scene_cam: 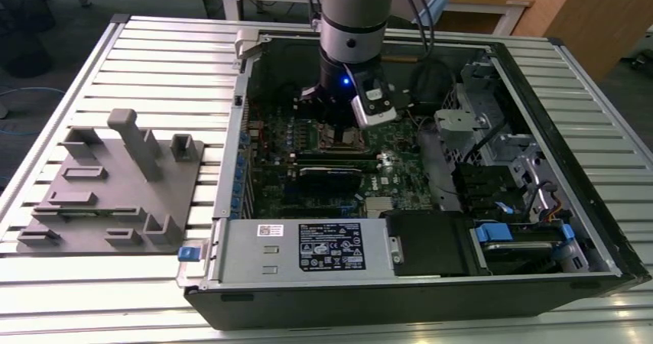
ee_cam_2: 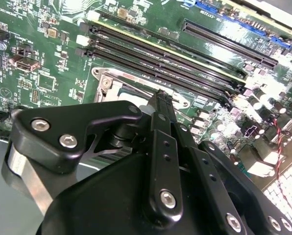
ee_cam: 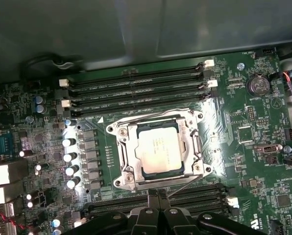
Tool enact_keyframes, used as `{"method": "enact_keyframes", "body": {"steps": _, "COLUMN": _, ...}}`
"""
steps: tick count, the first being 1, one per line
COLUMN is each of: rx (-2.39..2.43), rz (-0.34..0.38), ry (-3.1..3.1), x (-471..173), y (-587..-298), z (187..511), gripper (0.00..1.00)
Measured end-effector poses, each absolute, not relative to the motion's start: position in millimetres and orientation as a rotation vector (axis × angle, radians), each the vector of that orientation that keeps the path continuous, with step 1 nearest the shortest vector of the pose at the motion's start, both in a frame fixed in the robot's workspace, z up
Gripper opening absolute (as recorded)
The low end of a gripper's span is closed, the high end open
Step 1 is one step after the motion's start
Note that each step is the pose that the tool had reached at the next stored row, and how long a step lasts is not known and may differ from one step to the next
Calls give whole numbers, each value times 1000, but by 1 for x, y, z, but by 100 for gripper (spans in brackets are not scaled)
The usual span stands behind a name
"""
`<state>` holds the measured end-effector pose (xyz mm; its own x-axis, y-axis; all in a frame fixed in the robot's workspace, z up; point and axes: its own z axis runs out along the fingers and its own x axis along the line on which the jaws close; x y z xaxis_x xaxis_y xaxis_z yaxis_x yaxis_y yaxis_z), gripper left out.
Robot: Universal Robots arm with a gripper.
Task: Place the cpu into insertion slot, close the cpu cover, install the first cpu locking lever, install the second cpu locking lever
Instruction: 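Install the second cpu locking lever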
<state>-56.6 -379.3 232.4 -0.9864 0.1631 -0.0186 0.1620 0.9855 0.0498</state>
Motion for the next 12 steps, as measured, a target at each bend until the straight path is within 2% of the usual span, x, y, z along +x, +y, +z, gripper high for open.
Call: {"method": "enact_keyframes", "body": {"steps": 12, "rx": 254, "rz": 75, "ry": 3108, "x": -61, "y": -379, "z": 232, "gripper": 11}}
